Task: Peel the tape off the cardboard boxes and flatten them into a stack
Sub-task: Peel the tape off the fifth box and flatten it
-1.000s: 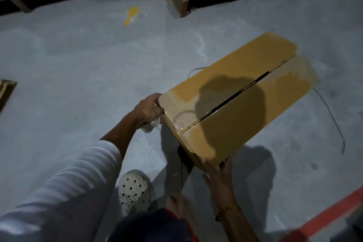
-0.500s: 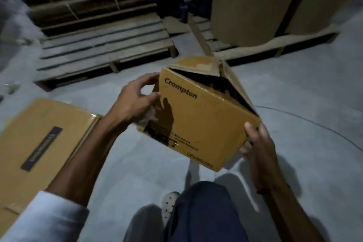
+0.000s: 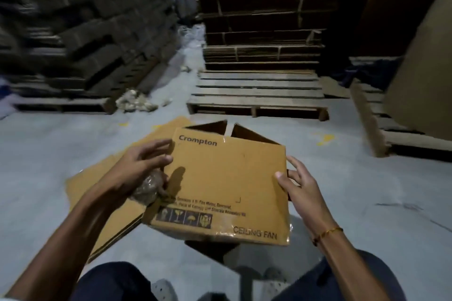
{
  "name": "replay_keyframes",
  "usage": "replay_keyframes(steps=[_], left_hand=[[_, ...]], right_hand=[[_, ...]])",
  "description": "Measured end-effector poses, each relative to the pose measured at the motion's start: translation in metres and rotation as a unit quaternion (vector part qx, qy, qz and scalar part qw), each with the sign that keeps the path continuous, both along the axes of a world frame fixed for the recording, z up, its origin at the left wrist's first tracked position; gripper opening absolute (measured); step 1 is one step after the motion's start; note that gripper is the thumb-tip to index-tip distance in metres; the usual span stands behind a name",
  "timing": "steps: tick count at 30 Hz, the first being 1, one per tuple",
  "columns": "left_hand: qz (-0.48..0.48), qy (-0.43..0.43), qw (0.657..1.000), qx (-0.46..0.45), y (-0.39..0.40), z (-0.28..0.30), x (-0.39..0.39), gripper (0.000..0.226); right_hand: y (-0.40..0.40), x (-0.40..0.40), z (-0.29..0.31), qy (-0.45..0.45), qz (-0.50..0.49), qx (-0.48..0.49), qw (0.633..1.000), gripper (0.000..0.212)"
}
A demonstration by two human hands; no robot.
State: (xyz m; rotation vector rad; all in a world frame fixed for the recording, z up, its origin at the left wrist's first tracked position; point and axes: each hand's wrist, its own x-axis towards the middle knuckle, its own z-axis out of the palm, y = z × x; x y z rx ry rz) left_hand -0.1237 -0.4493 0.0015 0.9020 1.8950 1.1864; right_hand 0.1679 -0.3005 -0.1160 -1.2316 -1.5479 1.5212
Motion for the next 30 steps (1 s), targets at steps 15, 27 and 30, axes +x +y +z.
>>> replay_keyframes(steps=[15, 27, 30], left_hand=[[-0.071, 0.215, 0.959, -0.173, -0.068, -0.008, -0.033, 0.046], [0.017, 0.207, 0.959, -0.194, -0.129, -0.039, -0.025, 0.068], [0.001, 0.187, 0.966, -0.179, -0.139, -0.040, -0.020, 0.072]], right_hand=[[-0.019, -0.061, 0.036, -0.307, 0.234, 0.268, 0.883, 0.056], [0.012, -0.143, 0.073, -0.453, 0.380, 0.373, 0.716, 0.061], [0.008, -0.160, 0.081, -0.421, 0.393, 0.368, 0.729, 0.055]])
